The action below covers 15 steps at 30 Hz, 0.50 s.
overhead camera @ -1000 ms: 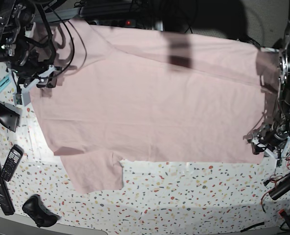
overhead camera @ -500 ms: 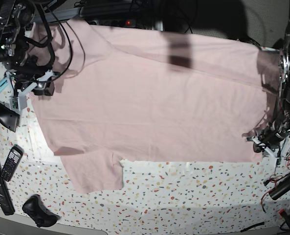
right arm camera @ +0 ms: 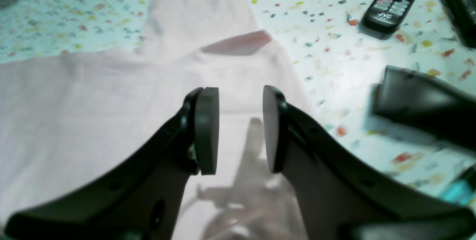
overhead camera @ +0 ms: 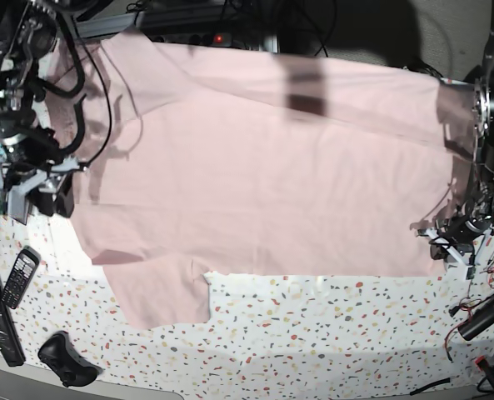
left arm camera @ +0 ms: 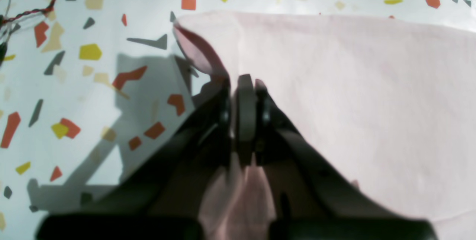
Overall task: Fold the T-shirt properly
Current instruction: 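Move the right gripper down to grasp the hem corner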
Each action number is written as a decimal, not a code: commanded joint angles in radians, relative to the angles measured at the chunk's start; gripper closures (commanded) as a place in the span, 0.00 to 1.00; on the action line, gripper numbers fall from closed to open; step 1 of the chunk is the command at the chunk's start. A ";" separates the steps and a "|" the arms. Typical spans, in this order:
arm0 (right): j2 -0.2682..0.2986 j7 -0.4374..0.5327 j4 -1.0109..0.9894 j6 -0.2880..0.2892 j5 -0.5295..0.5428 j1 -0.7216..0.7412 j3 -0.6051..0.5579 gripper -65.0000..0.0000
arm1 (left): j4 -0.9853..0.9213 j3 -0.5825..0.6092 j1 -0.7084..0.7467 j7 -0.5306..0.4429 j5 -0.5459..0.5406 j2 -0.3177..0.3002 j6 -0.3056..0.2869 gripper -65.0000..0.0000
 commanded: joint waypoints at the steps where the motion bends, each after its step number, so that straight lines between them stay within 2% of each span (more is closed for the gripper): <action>1: 0.017 0.024 0.008 0.007 0.008 0.032 0.006 0.70 | 0.006 -0.001 -0.019 0.022 0.011 -0.008 -0.009 1.00; 6: 0.027 0.023 -0.078 0.007 -0.038 0.145 -0.002 0.53 | 0.006 -0.001 -0.019 0.022 0.011 -0.008 -0.010 1.00; 12: 0.134 -0.048 -0.319 0.006 -0.087 0.314 -0.106 0.53 | 0.006 -0.001 -0.019 0.026 0.011 -0.008 -0.010 1.00; 15: 0.168 -0.088 -0.484 0.006 -0.090 0.409 -0.174 0.53 | 0.006 -0.001 -0.019 0.027 0.011 -0.008 -0.010 1.00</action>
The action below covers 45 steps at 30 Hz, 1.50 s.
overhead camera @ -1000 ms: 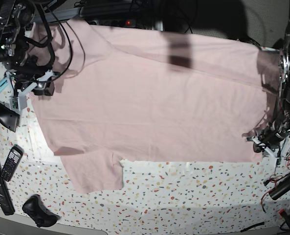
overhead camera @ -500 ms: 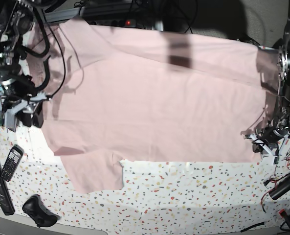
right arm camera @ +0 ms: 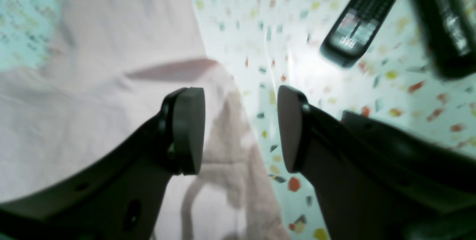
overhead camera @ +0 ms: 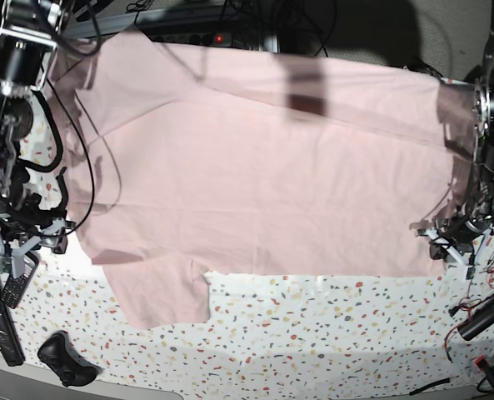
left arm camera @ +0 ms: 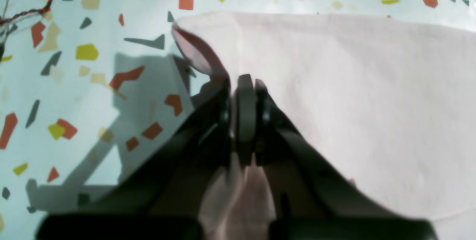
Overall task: Fold the T-shirt properly
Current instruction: 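Move the right gripper down to grasp the hem corner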
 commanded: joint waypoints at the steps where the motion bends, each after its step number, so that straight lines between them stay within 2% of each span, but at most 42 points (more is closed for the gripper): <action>1: 0.024 0.008 -0.034 0.006 0.010 0.054 -0.013 0.53 | 0.006 -0.001 -0.018 0.022 0.012 -0.008 -0.008 1.00; 9: 0.030 -0.021 -0.473 0.006 -0.006 0.372 -0.118 0.53 | 0.006 -0.001 -0.019 0.011 0.012 -0.008 -0.007 1.00; 15: 0.029 -0.018 -0.808 0.006 -0.118 0.575 -0.201 0.53 | 0.006 -0.001 -0.018 0.010 0.012 -0.008 -0.007 1.00; 20: 0.024 0.068 -1.015 0.006 -0.132 0.643 -0.258 0.53 | 0.006 -0.001 -0.018 0.011 0.012 -0.008 -0.007 1.00; 25: 0.024 0.074 -1.052 0.006 -0.133 0.636 -0.271 0.54 | 0.006 -0.001 -0.019 0.010 0.012 -0.008 -0.007 1.00; 29: 0.024 0.072 -1.052 0.006 -0.132 0.634 -0.271 0.63 | 0.006 -0.001 -0.018 0.010 0.012 -0.008 -0.008 1.00; 32: 0.024 0.099 -1.052 0.007 -0.163 0.630 -0.271 0.73 | 0.006 -0.001 -0.018 0.010 0.011 -0.008 -0.008 1.00; 37: 0.024 0.224 -1.052 0.011 -0.237 0.588 -0.271 0.96 | 0.006 -0.001 -0.018 0.010 -0.047 -0.008 -0.008 1.00; 43: 0.028 0.309 -1.036 0.022 -0.237 0.539 -0.271 1.00 | 0.008 -0.001 -0.018 0.010 -0.069 -0.008 -0.008 1.00; 45: 0.030 0.322 -0.992 0.084 -0.234 0.513 -0.271 1.00 | 0.008 -0.001 -0.018 0.010 -0.087 -0.009 -0.008 1.00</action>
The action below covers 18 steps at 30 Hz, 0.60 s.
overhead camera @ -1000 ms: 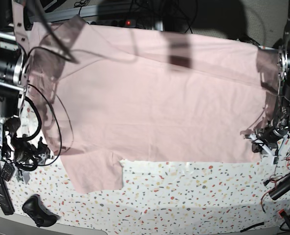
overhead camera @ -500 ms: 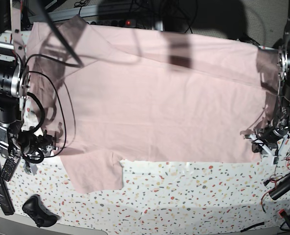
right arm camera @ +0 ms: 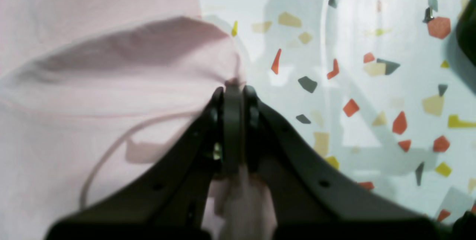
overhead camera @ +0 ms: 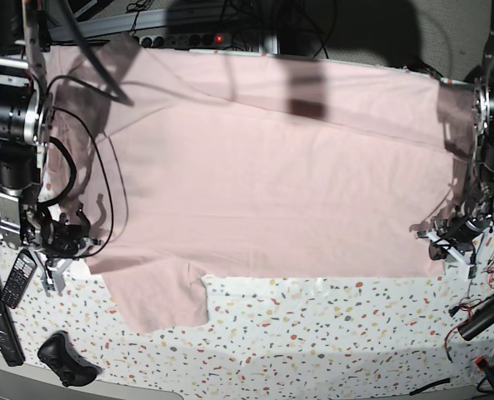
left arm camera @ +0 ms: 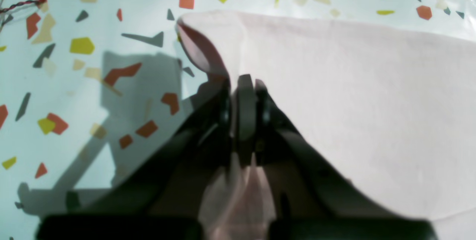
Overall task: Fold the T-shirt properly
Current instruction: 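Move the right gripper down to grasp the hem corner, then lift the hem with both grippers and fold it toward the collar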
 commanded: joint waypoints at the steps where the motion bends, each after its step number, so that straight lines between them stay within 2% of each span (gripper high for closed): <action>1: 0.012 0.003 0.038 0.049 0.002 0.006 0.001 1.00 | 0.006 -0.009 -0.021 0.007 -0.008 -0.009 -0.008 1.00; 2: 0.014 0.008 0.076 0.068 0.003 -0.014 0.002 1.00 | 0.008 -0.028 -0.022 0.007 -0.014 -0.008 -0.010 1.00; 8: 0.014 -0.006 0.309 0.068 0.060 -0.134 0.002 1.00 | 0.107 -0.223 -0.002 0.031 0.047 -0.008 -0.061 1.00; 14: 0.013 -0.040 0.408 0.065 0.063 -0.160 0.025 1.00 | 0.358 -0.254 0.106 0.095 0.071 -0.009 -0.060 1.00; 16: 0.014 -0.055 0.423 0.065 0.092 -0.161 0.064 1.00 | 0.445 -0.254 0.153 0.106 0.070 -0.009 -0.047 1.00; 18: 0.014 -0.069 0.438 0.066 0.114 -0.165 0.123 1.00 | 0.528 -0.254 0.201 0.116 0.060 -0.011 0.002 1.00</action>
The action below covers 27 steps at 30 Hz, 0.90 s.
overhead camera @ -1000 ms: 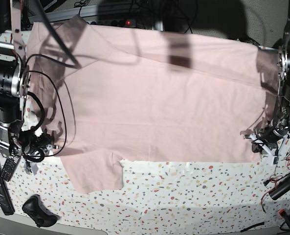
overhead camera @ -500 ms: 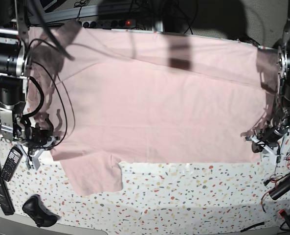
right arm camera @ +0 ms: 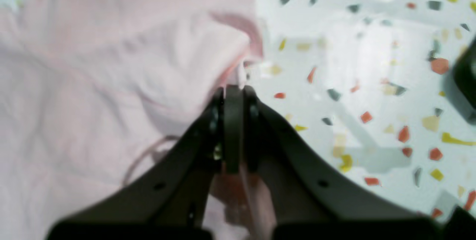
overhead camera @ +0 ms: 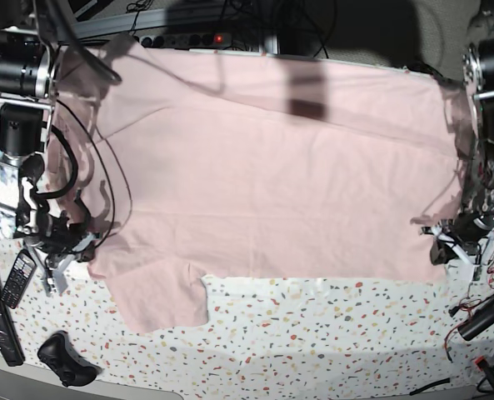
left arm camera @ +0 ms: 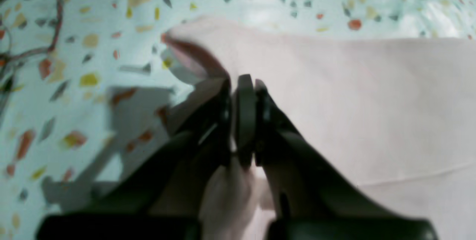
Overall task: Fold the T-shirt properly
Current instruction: 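Lift the hem with both grippers and fold it toward the collar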
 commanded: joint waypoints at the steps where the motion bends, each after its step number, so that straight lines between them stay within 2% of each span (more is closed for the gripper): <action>1: 0.020 0.016 0.028 0.006 0.010 0.025 0.034 1.00 | 0.055 -0.005 -0.012 -0.023 -0.035 -0.023 0.008 1.00; 5: 0.025 -0.004 0.072 0.035 0.038 -0.010 0.114 1.00 | 0.183 -0.008 0.063 0.002 -0.048 -0.034 0.026 1.00; 12: 0.032 -0.028 0.268 0.042 0.071 -0.155 0.119 1.00 | 0.340 -0.124 0.168 0.050 -0.064 -0.033 0.035 1.00; 17: 0.031 -0.059 0.415 0.041 0.139 -0.269 0.145 1.00 | 0.381 -0.201 0.241 0.058 -0.093 -0.034 0.031 1.00; 23: 0.029 -0.066 0.564 0.042 0.145 -0.400 0.271 1.00 | 0.475 -0.203 0.338 0.069 -0.117 -0.042 0.019 1.00; 27: 0.029 -0.077 0.630 0.042 0.207 -0.493 0.338 1.00 | 0.586 -0.204 0.403 0.111 -0.116 -0.042 0.020 1.00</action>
